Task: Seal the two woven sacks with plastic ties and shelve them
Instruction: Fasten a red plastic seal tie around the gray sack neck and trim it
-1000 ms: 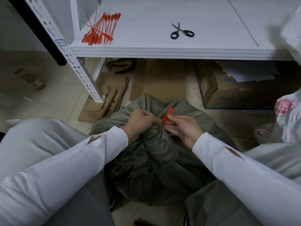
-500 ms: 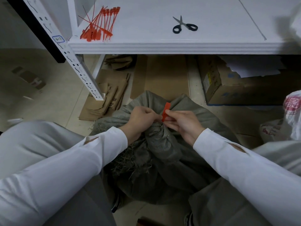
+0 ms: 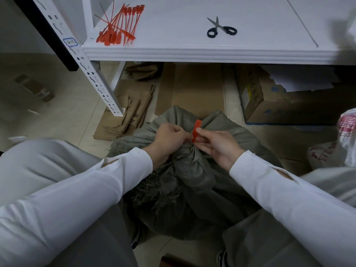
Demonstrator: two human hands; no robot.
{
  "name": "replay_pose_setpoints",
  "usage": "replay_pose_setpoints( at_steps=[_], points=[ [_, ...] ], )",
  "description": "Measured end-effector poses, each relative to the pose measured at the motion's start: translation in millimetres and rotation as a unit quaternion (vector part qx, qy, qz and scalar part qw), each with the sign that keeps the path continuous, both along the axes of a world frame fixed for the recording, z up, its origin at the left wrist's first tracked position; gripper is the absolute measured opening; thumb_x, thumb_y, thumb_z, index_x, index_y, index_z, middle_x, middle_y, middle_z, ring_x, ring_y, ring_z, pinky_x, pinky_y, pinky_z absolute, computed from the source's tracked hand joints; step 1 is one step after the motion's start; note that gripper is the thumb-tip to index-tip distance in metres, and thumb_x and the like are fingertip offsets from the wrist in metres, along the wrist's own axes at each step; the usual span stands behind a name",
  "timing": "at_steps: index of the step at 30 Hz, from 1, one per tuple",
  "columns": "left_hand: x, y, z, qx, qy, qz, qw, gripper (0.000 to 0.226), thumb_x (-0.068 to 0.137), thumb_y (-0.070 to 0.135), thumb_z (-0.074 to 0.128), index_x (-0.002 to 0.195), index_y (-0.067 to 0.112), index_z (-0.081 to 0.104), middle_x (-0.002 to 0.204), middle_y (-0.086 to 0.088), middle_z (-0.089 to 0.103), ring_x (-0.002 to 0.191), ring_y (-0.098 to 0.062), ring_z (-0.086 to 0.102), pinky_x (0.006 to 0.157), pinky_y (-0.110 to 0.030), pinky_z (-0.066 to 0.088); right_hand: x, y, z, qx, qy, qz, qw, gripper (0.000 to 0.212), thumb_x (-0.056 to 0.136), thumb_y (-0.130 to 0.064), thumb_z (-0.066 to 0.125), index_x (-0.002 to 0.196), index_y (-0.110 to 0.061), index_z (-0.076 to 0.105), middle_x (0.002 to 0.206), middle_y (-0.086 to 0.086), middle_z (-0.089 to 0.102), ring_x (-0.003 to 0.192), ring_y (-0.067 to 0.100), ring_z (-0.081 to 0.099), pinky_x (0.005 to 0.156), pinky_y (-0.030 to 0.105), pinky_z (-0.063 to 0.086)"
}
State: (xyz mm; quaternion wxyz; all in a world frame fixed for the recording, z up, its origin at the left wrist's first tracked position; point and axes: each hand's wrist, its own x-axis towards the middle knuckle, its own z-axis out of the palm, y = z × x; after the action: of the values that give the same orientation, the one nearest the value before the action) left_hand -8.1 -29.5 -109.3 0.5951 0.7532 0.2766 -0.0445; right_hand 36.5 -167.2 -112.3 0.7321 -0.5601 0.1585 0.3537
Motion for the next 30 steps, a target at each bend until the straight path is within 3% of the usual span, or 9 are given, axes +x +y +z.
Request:
replay_pose_setpoints(
  at_steps=[4, 12, 18, 26, 30],
  points=[
    [1.3, -1.6, 0.5, 0.007, 0.004, -0.001, 1.0, 0.017, 0.077, 0.008, 0.074, 0.067, -0.006, 0.069, 0.063, -0.014, 0.061, 0.062, -0.018, 0.058, 0.062, -0.03, 0.048, -0.6, 0.4, 1.8, 0.006, 0.007, 0.001, 1.0, 0.017, 0.088, -0.011, 0.068, 0.095, 0.005, 0.066, 0.078, 0.014, 0.07, 0.067, 0.014, 0.07, 0.065, 0.021, 0.059],
    [-0.9, -2.3, -0.3, -0.002, -0.017, -0.007, 1.0, 0.028, 0.08, 0.006, 0.071, 0.078, -0.02, 0.062, 0.069, -0.018, 0.059, 0.064, -0.019, 0.055, 0.061, -0.03, 0.044, -4.1, 2.0, 2.9, -0.009, -0.025, 0.004, 1.0, 0.017, 0.086, -0.009, 0.069, 0.095, 0.006, 0.068, 0.078, 0.013, 0.07, 0.067, 0.013, 0.071, 0.072, 0.023, 0.059],
    [0.3, -1.0, 0.5, 0.007, -0.019, 0.001, 1.0, 0.021, 0.081, 0.005, 0.071, 0.062, -0.001, 0.065, 0.059, -0.01, 0.061, 0.054, -0.01, 0.057, 0.053, -0.019, 0.047, 0.2, 2.8, 5.9, 0.0, -0.009, 0.008, 1.0, 0.026, 0.092, -0.027, 0.062, 0.085, -0.003, 0.069, 0.075, 0.009, 0.074, 0.07, 0.014, 0.072, 0.066, 0.024, 0.057],
    [-1.6, 0.4, 2.5, 0.018, -0.031, -0.026, 0.999, 0.025, 0.082, 0.005, 0.072, 0.058, 0.008, 0.066, 0.053, 0.003, 0.064, 0.052, -0.001, 0.06, 0.051, -0.014, 0.045, 1.5, 0.2, -1.0, 0.02, 0.003, 0.015, 1.0, 0.021, 0.09, -0.012, 0.064, 0.101, 0.006, 0.067, 0.091, 0.018, 0.072, 0.078, 0.017, 0.072, 0.068, 0.022, 0.058],
    [-0.5, 3.6, 1.1, 0.057, -0.032, -0.039, 0.997, 0.024, 0.081, 0.008, 0.074, 0.058, 0.01, 0.067, 0.06, -0.004, 0.066, 0.059, -0.011, 0.061, 0.059, -0.024, 0.049, 0.9, 1.5, -0.3, 0.025, 0.017, 0.021, 0.999, 0.017, 0.09, -0.01, 0.064, 0.098, 0.005, 0.066, 0.086, 0.015, 0.071, 0.075, 0.015, 0.071, 0.066, 0.021, 0.059]
  ],
)
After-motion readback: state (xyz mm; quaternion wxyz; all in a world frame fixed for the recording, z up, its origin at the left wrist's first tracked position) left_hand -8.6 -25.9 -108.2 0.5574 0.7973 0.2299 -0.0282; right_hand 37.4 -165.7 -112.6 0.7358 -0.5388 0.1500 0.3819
